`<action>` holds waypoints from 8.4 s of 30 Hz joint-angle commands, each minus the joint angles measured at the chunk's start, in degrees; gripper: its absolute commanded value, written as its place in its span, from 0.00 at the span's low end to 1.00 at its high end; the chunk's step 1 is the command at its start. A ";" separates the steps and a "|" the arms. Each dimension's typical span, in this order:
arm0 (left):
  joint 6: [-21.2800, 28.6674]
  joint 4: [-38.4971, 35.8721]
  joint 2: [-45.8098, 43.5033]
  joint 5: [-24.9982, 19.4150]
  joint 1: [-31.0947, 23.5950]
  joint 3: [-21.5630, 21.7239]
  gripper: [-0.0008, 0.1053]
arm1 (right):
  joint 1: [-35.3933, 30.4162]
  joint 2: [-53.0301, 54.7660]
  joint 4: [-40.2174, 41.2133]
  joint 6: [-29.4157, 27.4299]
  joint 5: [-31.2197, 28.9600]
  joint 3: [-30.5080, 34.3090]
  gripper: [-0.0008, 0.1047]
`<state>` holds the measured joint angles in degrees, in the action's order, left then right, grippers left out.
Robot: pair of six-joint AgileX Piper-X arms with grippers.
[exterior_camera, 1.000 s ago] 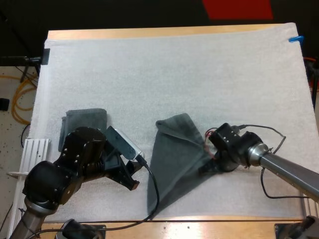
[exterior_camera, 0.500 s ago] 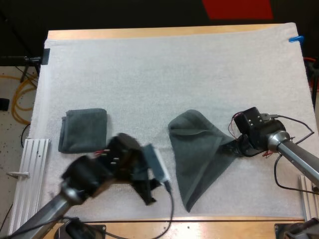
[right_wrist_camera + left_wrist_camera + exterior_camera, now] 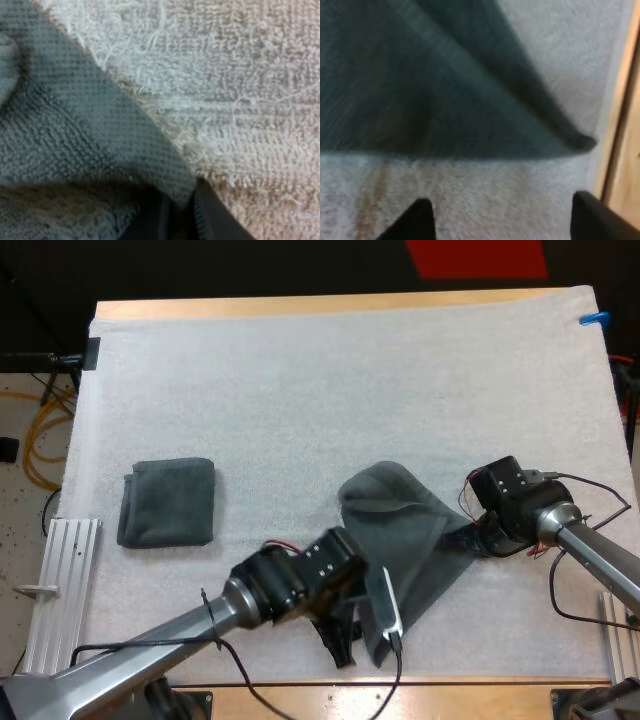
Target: Pick towel from pile fold and stack
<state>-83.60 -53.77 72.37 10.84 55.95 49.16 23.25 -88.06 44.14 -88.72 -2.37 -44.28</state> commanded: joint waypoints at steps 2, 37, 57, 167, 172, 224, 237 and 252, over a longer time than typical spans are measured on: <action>-0.62 0.94 -0.33 -0.35 3.15 0.00 0.52 | -0.40 0.04 1.73 0.01 -1.26 -0.08 0.01; -4.87 9.41 20.15 -2.49 8.88 0.00 0.54 | -0.40 0.04 2.57 -0.10 -1.26 -0.08 0.01; -4.99 7.14 24.67 -3.58 8.88 2.80 0.01 | -0.40 0.04 2.57 -0.10 -1.26 -0.08 0.01; -34.88 58.51 16.57 29.76 -46.63 -7.34 0.14 | 0.25 -8.97 -16.96 3.25 1.09 -20.71 0.06; -34.88 58.97 16.57 29.61 -46.63 -7.22 0.52 | 0.25 -8.97 -18.31 4.98 3.25 -20.71 0.57; -8.98 -6.55 -33.55 17.61 -46.63 -3.30 0.66 | -0.26 26.25 -0.04 14.32 3.64 4.80 0.65; -8.98 -8.99 -33.55 17.61 -46.63 -3.30 0.66 | -9.24 9.12 -10.45 21.31 20.69 6.43 0.65; -8.98 -8.94 -33.55 17.61 -46.63 -3.30 0.66 | -12.26 0.44 -13.84 20.86 39.59 6.75 0.64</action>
<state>-92.58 -62.73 39.00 28.60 9.36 45.52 11.29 -87.34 30.61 -67.66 36.66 -37.49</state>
